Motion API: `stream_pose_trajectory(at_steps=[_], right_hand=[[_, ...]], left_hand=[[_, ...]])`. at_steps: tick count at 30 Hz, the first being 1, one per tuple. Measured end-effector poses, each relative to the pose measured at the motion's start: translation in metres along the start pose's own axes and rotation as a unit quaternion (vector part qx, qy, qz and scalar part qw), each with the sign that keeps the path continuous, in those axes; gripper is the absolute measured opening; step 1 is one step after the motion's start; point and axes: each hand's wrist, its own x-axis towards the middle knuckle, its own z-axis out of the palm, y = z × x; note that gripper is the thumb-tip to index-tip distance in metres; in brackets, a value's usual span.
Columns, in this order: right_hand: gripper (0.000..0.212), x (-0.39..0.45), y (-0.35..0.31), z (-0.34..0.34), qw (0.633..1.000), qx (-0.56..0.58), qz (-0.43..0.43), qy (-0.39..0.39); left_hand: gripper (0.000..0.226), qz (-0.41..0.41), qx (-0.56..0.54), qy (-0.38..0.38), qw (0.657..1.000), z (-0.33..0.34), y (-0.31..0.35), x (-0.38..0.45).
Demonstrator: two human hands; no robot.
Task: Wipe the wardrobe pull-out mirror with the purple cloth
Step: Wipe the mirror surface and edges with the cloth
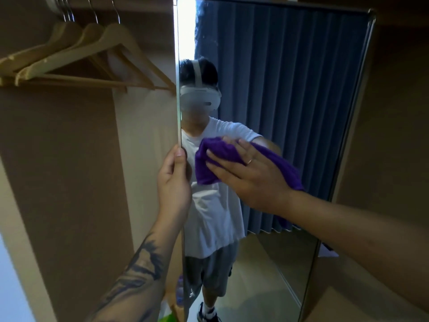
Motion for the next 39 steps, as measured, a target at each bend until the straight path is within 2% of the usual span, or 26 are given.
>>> stream_pose_trajectory(at_steps=[3, 5, 7, 10, 11, 13, 15, 17, 20, 21, 22, 24, 26, 27, 28, 30, 33, 34, 36, 38, 39], right_hand=[[0.042, 0.003, 0.010, -0.004, 0.990, -0.012, -0.138, -0.033], [0.044, 0.012, 0.030, -0.009, 0.985, -0.016, -0.168, -0.030], [0.044, 0.020, 0.039, -0.009, 0.995, -0.013, -0.098, 0.007], [0.043, 0.016, 0.009, -0.003, 0.999, -0.002, 0.010, 0.034], [0.041, 0.011, -0.004, 0.001, 1.000, 0.001, -0.003, 0.031], [0.038, 0.003, -0.016, 0.004, 0.995, 0.013, -0.100, -0.006], [0.038, 0.008, -0.001, 0.000, 0.983, 0.018, -0.181, -0.027], [0.040, 0.021, 0.020, -0.002, 0.989, 0.022, -0.148, 0.000], [0.043, 0.029, 0.026, -0.001, 0.999, -0.001, 0.001, 0.048], [0.042, 0.027, 0.016, 0.001, 0.998, 0.002, 0.023, 0.052], [0.040, 0.023, 0.003, 0.004, 0.999, 0.012, 0.012, 0.049], [0.037, 0.015, -0.016, 0.006, 0.995, 0.031, -0.088, 0.019], [0.037, 0.018, -0.008, 0.001, 0.984, 0.027, -0.176, -0.013], [0.037, 0.023, 0.002, 0.000, 0.983, 0.021, -0.182, -0.011], [0.038, 0.030, 0.012, -0.002, 0.986, 0.018, -0.164, -0.002], [0.040, 0.038, 0.022, -0.001, 0.996, 0.016, -0.086, 0.024], [0.040, 0.029, -0.002, 0.005, 0.998, 0.023, -0.013, 0.051], [0.039, 0.021, -0.014, 0.009, 0.998, 0.028, -0.031, 0.048], [0.035, 0.006, -0.028, 0.010, 0.992, 0.039, -0.121, 0.022], [0.036, 0.006, -0.021, 0.006, 0.978, 0.032, -0.204, -0.021], [0.036, 0.011, -0.012, 0.004, 0.976, 0.023, -0.216, -0.024]], left_hand=[[0.035, -0.039, -0.017, 0.028, 0.999, -0.001, 0.001, 0.001], [0.026, -0.028, -0.036, 0.016, 0.999, -0.001, 0.001, 0.001], [0.022, -0.018, -0.036, 0.001, 0.999, 0.001, 0.003, 0.000], [0.024, -0.027, -0.037, 0.018, 0.999, -0.003, 0.000, 0.001], [0.023, -0.035, -0.041, 0.022, 0.998, -0.005, -0.001, 0.001], [0.020, -0.047, -0.035, 0.025, 0.998, -0.008, -0.001, 0.001], [0.020, -0.053, -0.043, 0.024, 0.997, -0.009, -0.003, 0.002], [0.021, -0.062, -0.073, 0.031, 0.995, -0.009, -0.005, 0.004], [0.021, -0.074, -0.078, 0.036, 0.994, -0.009, -0.007, 0.005], [0.020, -0.075, -0.076, 0.038, 0.994, -0.010, -0.008, 0.005], [0.019, -0.075, -0.078, 0.040, 0.993, -0.010, -0.008, 0.004], [0.021, -0.070, -0.078, 0.046, 0.993, -0.010, -0.006, 0.004], [0.031, -0.066, -0.068, 0.052, 0.994, -0.009, -0.006, 0.004], [0.028, -0.062, -0.070, 0.049, 0.994, -0.009, -0.006, 0.005], [0.022, -0.063, -0.077, 0.041, 0.994, -0.008, -0.006, 0.006], [0.033, -0.057, -0.081, 0.019, 0.995, -0.008, -0.006, 0.006], [0.024, -0.064, -0.084, 0.025, 0.994, -0.009, -0.005, 0.004], [0.025, -0.069, -0.084, 0.037, 0.993, -0.009, -0.004, 0.003], [0.028, -0.076, -0.074, 0.053, 0.993, -0.011, -0.005, 0.002], [0.019, -0.077, -0.063, 0.053, 0.994, -0.013, -0.006, 0.002], [0.017, -0.077, -0.068, 0.047, 0.994, -0.013, -0.006, 0.002]])
